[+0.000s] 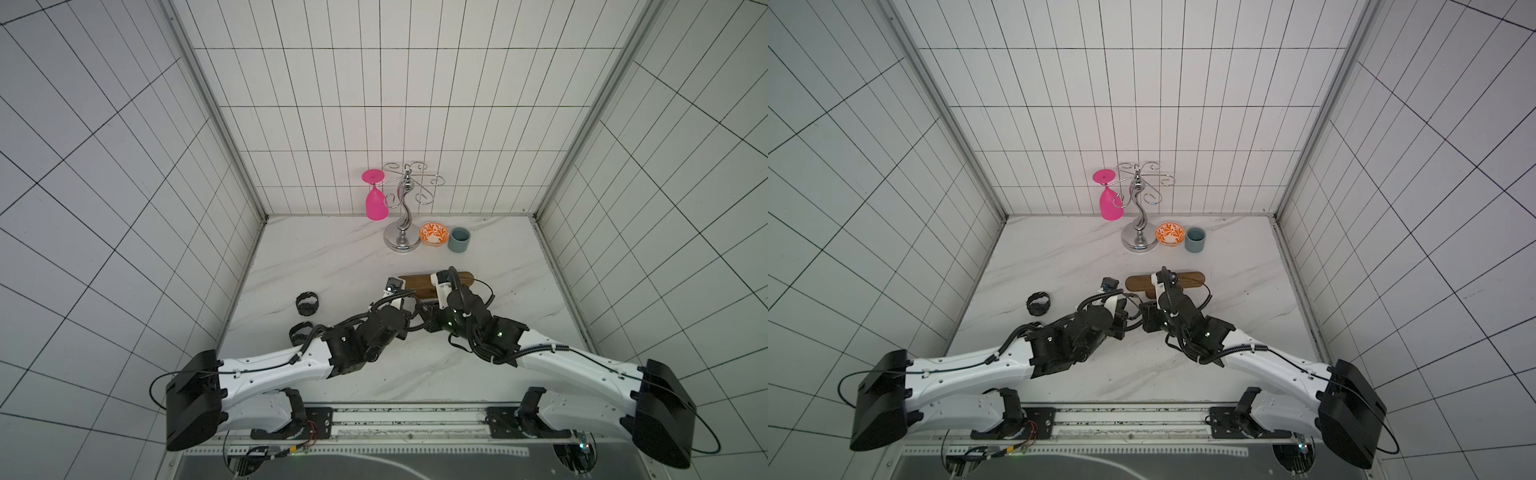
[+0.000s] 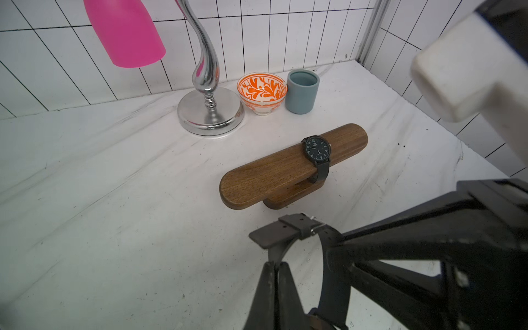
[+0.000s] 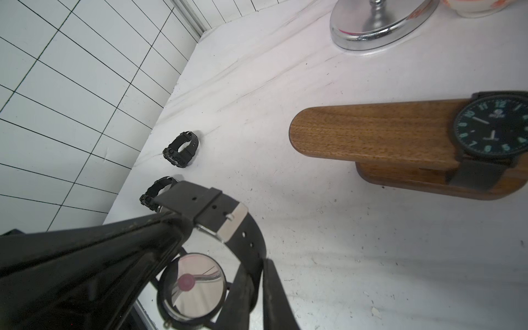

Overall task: Place watch on stand
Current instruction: Pick up the watch at the center of the board.

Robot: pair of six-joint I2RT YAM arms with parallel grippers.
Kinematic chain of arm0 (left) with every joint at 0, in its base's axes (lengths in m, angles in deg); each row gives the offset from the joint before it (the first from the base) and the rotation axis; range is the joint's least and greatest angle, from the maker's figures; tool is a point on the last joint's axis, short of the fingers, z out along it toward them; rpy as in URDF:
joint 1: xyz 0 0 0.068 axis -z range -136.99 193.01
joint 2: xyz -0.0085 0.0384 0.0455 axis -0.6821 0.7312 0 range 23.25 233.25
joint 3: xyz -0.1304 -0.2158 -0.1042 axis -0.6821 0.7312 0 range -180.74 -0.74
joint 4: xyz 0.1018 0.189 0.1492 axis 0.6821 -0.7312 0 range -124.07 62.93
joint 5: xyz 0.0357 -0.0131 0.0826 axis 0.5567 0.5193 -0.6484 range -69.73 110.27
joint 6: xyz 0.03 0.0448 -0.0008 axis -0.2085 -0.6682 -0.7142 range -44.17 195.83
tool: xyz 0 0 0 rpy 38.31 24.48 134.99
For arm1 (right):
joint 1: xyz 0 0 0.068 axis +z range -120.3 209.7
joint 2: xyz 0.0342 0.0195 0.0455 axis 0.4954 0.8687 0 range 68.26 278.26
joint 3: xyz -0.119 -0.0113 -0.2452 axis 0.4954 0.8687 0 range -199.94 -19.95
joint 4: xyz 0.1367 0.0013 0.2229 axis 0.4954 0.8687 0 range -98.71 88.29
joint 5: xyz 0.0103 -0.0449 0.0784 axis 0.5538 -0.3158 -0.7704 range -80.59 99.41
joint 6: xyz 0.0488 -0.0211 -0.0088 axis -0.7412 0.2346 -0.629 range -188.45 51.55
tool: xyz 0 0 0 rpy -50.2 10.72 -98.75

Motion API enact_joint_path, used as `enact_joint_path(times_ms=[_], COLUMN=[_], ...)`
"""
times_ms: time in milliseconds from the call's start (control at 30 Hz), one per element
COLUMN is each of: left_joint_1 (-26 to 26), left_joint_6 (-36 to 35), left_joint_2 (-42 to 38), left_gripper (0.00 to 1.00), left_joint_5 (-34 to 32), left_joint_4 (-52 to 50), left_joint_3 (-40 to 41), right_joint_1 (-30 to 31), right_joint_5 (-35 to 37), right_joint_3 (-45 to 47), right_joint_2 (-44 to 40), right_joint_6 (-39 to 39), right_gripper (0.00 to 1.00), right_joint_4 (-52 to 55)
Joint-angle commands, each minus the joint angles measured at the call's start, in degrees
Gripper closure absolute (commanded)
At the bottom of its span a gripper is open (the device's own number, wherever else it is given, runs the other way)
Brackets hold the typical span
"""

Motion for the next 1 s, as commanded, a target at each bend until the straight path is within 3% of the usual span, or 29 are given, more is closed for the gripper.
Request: enact_joint_path(times_ms=[0,167,400,600,733,967], left_joint_1=[0.32,0.32,-0.07,-4.81,-9.93,-10.14], left_joint_6=[-1.15,-3.68,-7.67,-7.06,-3.88,-7.52], left_joint_2=[-0.21,-1.12,-10.73,-19.89,-18.74,-13.88], left_gripper=[0.98,0.61,0.29,0.23,0.23,0.24], left_joint_5=[2.61,5.45,12.68,24.91,33.65,41.05], left_joint_4=[3.55,7.21,15.31,29.68,36.23,39.62], left_joint_3=[-0.69,1.38,8.41,19.17,21.62,18.83], right_joint_1=[0.28,-1.54,-9.29,-10.32,-10.34,-10.1], right_joint_5=[1.32,0.43,-10.96,-11.75,-13.5,-17.04], right_joint_3=[-5.38,-4.77,-1.56,-0.6,1.27,2.17], right_joint_2=[-0.75,-3.98,-8.98,-13.71,-16.16,-17.58], right_joint_6=[-0.34,0.41,5.93,12.98,14.37,15.32], right_gripper=[0.95,0.98,1.0,1.0,1.0,1.0], right_joint_4=[1.21,1.21,-1.93,-0.74,-2.95,-4.99])
